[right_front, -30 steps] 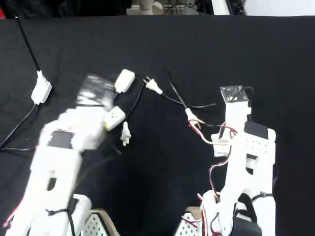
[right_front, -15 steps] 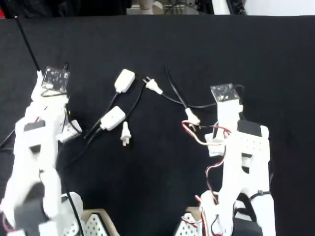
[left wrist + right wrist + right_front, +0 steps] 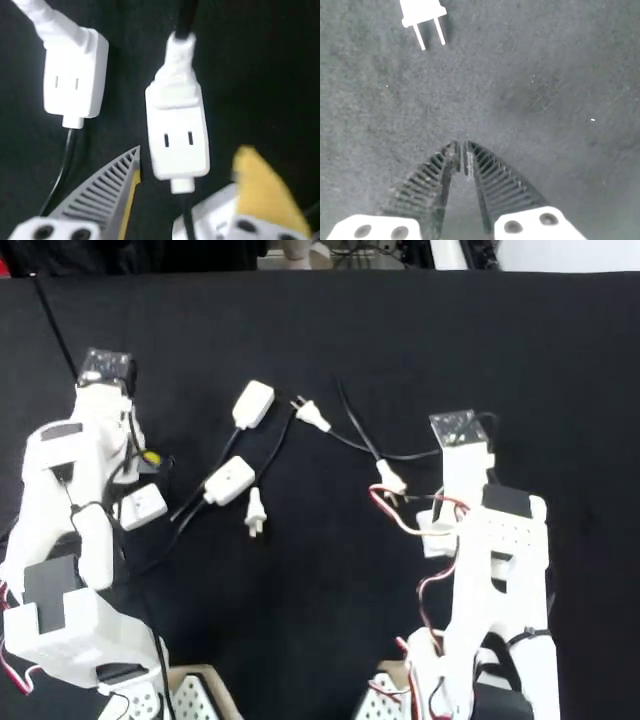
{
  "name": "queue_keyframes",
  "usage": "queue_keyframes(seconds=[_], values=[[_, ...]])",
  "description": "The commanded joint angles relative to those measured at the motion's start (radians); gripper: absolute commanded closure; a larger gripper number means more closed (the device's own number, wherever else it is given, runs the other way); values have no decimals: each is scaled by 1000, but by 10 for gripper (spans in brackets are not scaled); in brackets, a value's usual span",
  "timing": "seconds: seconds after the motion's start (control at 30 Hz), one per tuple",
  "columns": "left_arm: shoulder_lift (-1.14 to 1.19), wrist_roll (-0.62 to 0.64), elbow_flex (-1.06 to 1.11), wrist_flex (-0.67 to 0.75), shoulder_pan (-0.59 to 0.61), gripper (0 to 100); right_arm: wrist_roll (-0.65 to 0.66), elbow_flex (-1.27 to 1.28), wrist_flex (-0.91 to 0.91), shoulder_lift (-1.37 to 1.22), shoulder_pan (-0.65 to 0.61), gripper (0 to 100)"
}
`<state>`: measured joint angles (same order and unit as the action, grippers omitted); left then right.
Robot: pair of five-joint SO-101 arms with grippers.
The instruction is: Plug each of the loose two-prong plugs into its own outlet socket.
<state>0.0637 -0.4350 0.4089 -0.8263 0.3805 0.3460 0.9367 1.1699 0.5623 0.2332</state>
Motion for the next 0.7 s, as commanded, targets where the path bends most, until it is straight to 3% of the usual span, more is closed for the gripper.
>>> queue_keyframes(seconds=[0.0, 0.3, 0.4, 0.53, 0.57, 0.67], values=[[-6, 11, -170, -199, 5, 553, -21, -28, -15, -7, -14, 983], [-8, 12, -469, -617, -1, 570, -23, -28, -15, -7, -14, 983], [-41, 12, -522, -697, -2, 699, -18, -28, -15, -7, -14, 983], [-161, 84, -524, -735, -2, 952, -18, -28, -15, -7, -28, 983], [-196, 95, -522, -738, -4, 976, -18, -27, -15, -7, -41, 983], [-301, 123, -496, -735, -62, 895, -20, -22, -15, -7, -68, 983]])
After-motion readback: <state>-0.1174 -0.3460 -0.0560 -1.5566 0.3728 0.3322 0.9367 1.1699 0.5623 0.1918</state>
